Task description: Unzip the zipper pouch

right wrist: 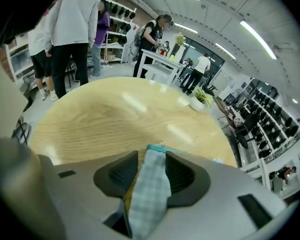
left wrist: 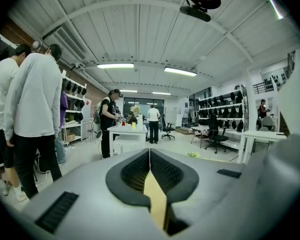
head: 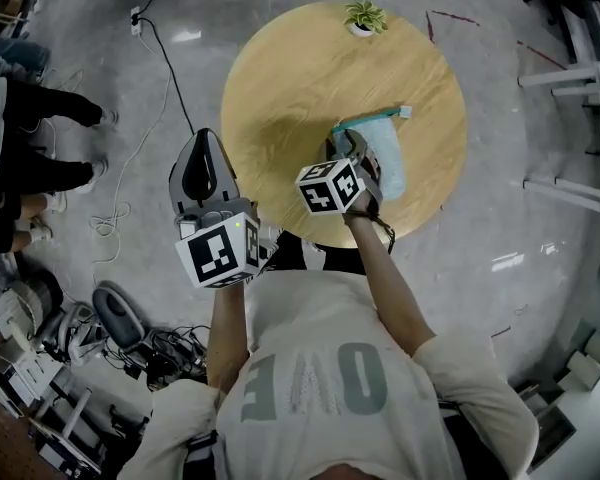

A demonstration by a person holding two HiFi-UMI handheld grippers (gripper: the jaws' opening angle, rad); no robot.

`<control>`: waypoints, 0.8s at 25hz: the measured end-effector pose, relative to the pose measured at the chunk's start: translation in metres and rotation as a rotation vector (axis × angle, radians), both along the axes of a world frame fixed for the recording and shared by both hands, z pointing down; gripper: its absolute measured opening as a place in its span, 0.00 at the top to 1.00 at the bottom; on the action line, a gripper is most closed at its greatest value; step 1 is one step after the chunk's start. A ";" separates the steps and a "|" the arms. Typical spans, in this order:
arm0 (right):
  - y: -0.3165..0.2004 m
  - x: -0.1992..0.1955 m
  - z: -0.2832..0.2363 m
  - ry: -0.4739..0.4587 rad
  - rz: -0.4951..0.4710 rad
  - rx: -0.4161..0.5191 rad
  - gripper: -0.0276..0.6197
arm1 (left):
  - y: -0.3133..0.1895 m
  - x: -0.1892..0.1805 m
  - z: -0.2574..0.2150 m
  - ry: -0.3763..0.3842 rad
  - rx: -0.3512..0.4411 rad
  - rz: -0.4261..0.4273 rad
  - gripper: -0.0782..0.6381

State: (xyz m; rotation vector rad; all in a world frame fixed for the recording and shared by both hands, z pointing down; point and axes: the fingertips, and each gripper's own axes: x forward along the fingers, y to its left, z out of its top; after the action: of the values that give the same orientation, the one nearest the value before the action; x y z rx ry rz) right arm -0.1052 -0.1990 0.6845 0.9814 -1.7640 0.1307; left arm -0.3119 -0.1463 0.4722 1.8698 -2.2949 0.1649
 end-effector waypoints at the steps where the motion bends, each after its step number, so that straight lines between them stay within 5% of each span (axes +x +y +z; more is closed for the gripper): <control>1: 0.000 -0.001 0.001 -0.005 0.007 -0.008 0.68 | 0.000 0.000 0.002 0.004 -0.002 0.000 0.85; 14: 0.000 0.005 -0.001 -0.059 0.039 -0.035 0.87 | 0.007 0.012 -0.003 0.007 0.007 -0.011 0.85; 20: -0.020 0.023 -0.046 -0.093 0.057 0.054 0.89 | 0.006 0.032 -0.024 -0.002 0.062 -0.002 0.85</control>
State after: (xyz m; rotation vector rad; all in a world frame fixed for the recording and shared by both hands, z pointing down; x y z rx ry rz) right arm -0.0824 -0.2185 0.6383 1.0798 -1.8328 0.1680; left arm -0.2803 -0.1398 0.4487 1.8971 -2.3287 0.0967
